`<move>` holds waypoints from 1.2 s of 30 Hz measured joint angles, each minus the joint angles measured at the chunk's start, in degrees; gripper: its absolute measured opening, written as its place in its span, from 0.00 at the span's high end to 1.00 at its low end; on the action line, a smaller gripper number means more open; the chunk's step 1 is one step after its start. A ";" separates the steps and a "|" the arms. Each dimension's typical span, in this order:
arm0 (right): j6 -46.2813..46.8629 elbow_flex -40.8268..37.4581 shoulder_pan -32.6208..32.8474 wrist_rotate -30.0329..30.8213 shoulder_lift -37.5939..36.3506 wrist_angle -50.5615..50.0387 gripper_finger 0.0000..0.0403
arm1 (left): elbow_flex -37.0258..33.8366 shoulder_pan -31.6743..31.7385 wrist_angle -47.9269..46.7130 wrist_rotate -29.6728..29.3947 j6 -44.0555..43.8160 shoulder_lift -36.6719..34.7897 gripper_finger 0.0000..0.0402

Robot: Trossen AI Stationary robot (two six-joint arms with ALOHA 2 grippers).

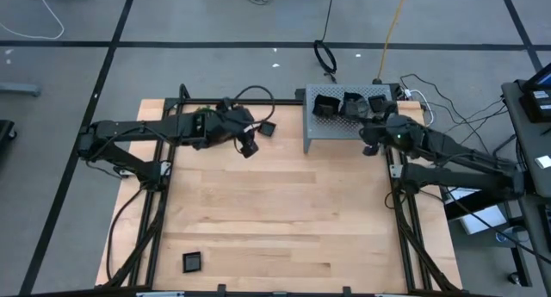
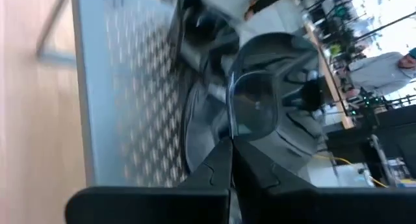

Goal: Pick & Place Mini shaped plates
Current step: Stack the leaf shaped plate on top of the leaf shaped plates on the shelf

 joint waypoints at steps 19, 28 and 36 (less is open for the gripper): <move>-25.68 8.74 -15.37 -19.24 4.76 -13.34 1.00 | 0.00 0.56 5.67 -0.04 -6.33 0.00 0.54; -37.71 8.74 -18.78 -19.15 8.24 -17.44 1.00 | 0.00 0.56 7.43 -0.04 -9.80 0.00 0.54; -39.73 8.74 -19.02 -19.17 8.20 -16.58 1.00 | 0.00 0.56 7.41 -0.04 -12.71 0.00 0.54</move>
